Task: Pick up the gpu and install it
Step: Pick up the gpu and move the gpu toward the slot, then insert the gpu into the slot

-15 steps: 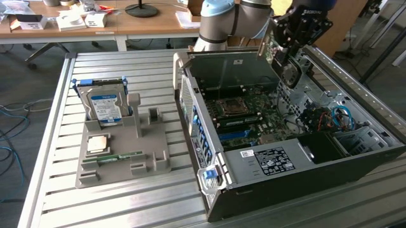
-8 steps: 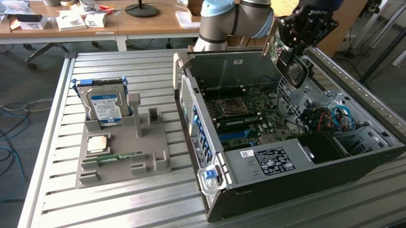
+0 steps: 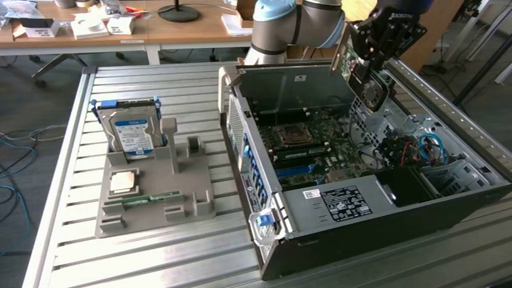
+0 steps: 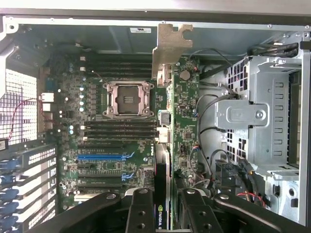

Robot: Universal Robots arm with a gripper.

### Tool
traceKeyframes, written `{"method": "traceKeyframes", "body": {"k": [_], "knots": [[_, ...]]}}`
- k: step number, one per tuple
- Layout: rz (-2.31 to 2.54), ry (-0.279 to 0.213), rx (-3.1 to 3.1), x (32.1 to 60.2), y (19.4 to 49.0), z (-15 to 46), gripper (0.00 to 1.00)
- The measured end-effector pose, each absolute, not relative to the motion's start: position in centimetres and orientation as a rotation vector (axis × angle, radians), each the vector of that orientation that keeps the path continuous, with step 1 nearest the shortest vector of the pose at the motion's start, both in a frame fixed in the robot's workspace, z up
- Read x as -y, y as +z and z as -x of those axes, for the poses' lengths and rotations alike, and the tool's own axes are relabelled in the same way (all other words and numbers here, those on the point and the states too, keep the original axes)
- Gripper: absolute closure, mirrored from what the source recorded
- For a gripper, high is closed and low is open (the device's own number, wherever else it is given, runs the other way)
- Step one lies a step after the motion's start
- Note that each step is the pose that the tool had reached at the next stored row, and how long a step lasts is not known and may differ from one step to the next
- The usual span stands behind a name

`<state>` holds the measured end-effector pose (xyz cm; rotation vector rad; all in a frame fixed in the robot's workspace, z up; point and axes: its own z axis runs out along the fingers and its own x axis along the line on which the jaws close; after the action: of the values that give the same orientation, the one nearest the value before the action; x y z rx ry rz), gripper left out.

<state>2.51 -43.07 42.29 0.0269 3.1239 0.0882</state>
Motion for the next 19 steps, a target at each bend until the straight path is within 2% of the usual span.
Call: {"method": "traceKeyframes", "body": {"k": [19], "knots": [[-0.003, 0.088, -3.125, 43.07, 42.12, -2.50, 0.74]]}}
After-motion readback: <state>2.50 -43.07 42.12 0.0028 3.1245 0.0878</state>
